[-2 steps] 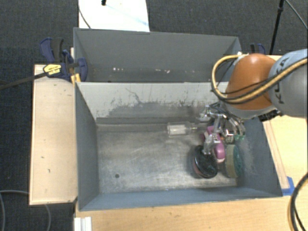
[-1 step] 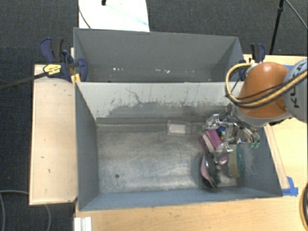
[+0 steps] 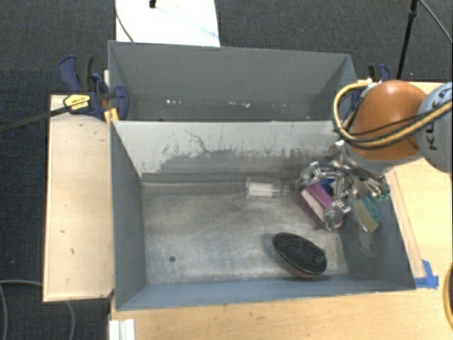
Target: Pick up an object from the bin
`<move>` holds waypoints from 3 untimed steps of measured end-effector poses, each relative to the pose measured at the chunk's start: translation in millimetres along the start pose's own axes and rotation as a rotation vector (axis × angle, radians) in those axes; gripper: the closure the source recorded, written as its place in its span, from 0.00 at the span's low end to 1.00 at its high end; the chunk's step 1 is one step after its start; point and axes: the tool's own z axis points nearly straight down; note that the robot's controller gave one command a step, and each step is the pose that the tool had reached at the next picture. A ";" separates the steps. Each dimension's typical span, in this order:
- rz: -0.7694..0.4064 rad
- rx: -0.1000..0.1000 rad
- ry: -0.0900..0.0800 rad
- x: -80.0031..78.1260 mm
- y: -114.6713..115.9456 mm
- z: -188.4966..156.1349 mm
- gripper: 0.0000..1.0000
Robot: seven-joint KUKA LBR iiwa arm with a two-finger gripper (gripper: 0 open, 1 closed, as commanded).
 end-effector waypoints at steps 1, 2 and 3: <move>0.005 0.008 -0.002 5.5 -2.9 10.3 1.00; -0.285 0.014 -0.003 32.7 14.4 -106.3 1.00; -0.281 0.009 0.001 33.4 14.9 -103.1 0.00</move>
Offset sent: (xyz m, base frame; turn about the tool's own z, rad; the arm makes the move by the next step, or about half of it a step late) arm 0.0000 0.0000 0.0000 0.0000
